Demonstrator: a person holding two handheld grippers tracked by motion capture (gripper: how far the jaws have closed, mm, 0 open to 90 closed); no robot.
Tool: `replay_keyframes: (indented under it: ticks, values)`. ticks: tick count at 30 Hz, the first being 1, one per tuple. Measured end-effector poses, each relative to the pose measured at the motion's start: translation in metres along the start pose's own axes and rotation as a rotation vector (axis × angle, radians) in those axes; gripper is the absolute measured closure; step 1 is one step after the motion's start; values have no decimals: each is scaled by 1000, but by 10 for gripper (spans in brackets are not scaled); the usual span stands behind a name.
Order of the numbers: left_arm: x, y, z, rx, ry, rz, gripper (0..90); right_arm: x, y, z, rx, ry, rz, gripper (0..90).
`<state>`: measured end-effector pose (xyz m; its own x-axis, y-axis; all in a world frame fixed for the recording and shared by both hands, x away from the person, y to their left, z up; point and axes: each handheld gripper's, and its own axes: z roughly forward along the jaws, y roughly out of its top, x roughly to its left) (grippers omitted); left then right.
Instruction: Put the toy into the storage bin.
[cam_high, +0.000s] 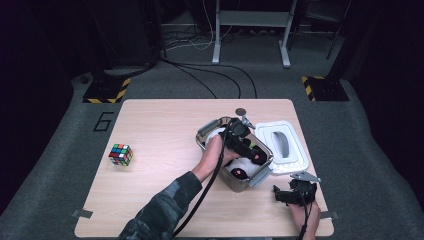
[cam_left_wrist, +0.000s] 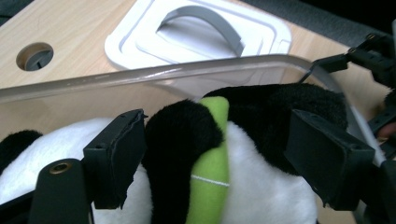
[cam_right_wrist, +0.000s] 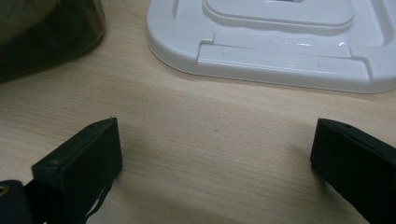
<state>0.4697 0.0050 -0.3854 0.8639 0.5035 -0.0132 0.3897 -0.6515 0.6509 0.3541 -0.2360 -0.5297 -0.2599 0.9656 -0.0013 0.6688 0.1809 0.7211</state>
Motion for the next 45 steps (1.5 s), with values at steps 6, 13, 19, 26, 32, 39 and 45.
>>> replay_keyframes:
  ticks: [6, 13, 19, 26, 32, 39, 45]
  values:
    - [-1, -2, 14, 82, 32, 26, 221, 0, 0, 0, 3, 3, -1, 15]
    - [7, -10, -2, 3, 8, -10, 212, 0, 0, 0, 0, 1, 0, 15]
    - [18, -24, -23, -37, 5, -45, 284, 0, 0, 0, 1, 1, 0, 15]
    - [20, -29, -17, 16, 38, -43, 419, 0, 0, 0, 1, 1, -1, 15]
    - [19, -29, -2, 81, 32, -43, 426, 0, 0, 0, 1, 1, -1, 15]
    - [21, -29, 1, 94, 35, -39, 433, 0, 0, 0, 0, 1, 0, 15]
    - [23, -30, -6, 56, 4, -51, 403, 0, 0, 0, 0, 1, 0, 16]
